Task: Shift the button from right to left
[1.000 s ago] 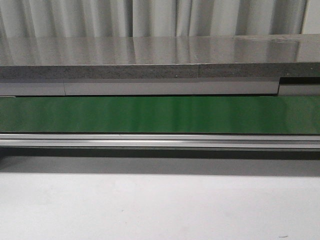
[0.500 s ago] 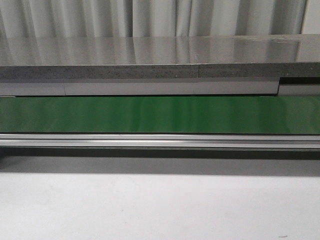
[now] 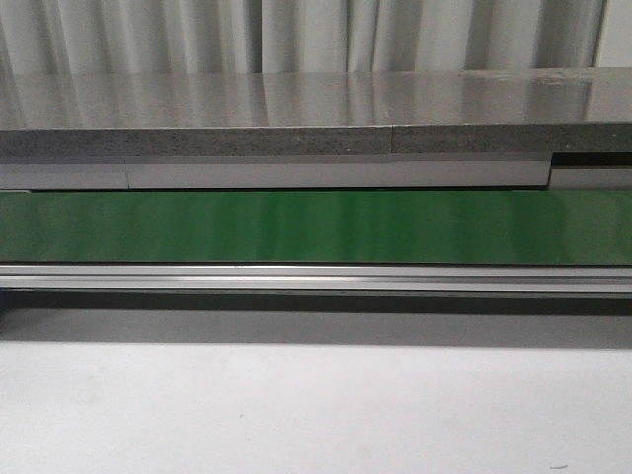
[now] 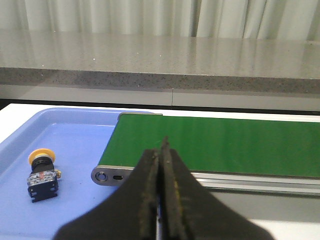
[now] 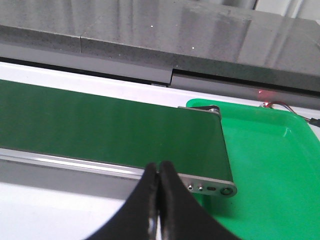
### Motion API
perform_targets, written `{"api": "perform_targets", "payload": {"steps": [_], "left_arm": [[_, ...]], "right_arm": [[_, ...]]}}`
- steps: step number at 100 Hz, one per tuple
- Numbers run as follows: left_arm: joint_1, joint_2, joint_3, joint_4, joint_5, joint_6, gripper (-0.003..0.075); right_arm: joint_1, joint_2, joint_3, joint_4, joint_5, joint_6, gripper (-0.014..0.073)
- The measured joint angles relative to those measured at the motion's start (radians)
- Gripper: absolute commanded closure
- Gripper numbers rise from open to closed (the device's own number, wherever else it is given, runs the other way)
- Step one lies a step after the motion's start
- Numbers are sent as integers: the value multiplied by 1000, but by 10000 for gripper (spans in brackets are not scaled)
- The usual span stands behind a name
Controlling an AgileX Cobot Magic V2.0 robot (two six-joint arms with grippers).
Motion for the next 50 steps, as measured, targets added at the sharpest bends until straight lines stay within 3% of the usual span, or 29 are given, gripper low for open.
{"api": "perform_targets", "payload": {"steps": [12, 35, 50], "left_arm": [[0, 0, 0, 0, 0, 0, 741], [0, 0, 0, 0, 2, 0, 741], [0, 0, 0, 0, 2, 0, 741]], "right_arm": [[-2, 0, 41, 0, -118, 29, 662], [-30, -13, 232, -104, -484, 239, 662], [-59, -67, 309, -143, -517, 304, 662]]}}
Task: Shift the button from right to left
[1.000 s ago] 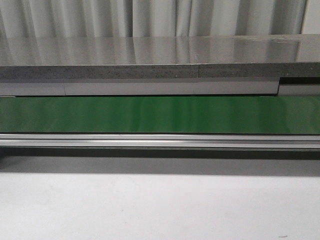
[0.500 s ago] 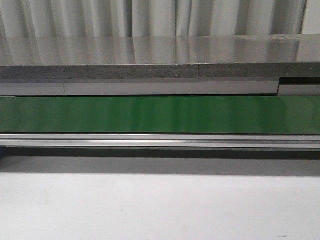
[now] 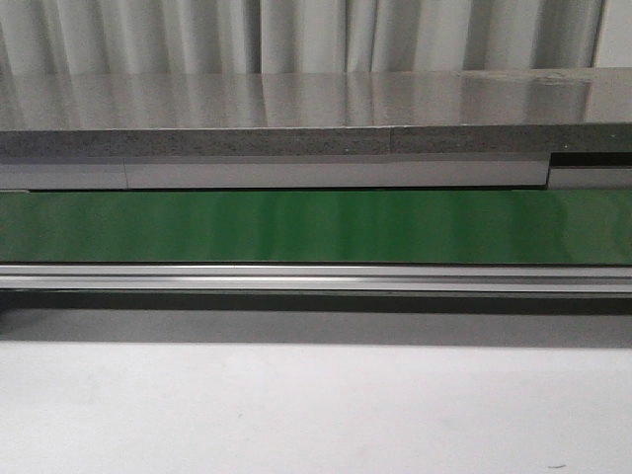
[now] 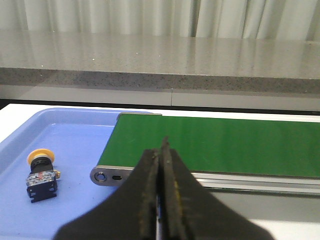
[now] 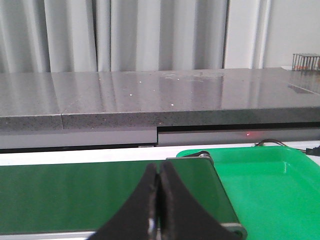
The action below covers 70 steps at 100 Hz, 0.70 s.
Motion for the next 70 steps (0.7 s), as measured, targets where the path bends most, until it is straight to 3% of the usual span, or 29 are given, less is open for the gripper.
{"api": "perform_targets", "payload": {"steps": [70], "left_arm": [[0, 0, 0, 0, 0, 0, 741]], "right_arm": [[-6, -6, 8, -24, 57, 11, 662]]}}
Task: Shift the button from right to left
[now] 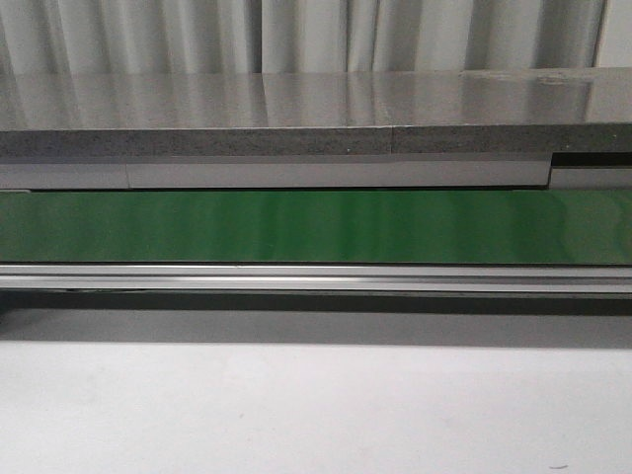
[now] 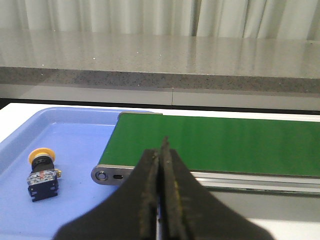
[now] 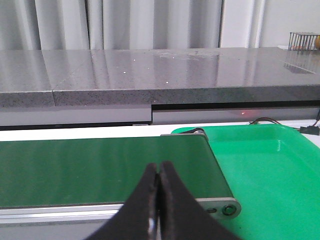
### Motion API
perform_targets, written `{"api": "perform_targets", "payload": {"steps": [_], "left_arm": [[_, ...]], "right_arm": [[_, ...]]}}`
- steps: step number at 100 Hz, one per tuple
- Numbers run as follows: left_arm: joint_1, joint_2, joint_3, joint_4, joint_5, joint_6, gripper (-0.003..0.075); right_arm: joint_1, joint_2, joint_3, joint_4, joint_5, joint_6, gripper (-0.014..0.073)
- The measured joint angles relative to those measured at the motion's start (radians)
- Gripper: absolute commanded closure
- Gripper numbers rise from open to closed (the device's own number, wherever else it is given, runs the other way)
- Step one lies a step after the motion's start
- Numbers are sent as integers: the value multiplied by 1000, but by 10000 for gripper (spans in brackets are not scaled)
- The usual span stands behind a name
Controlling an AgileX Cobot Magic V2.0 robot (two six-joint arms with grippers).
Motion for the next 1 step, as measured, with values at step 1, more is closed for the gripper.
{"api": "perform_targets", "payload": {"steps": [1], "left_arm": [[0, 0, 0, 0, 0, 0, 741]], "right_arm": [[0, 0, 0, 0, 0, 0, 662]]}}
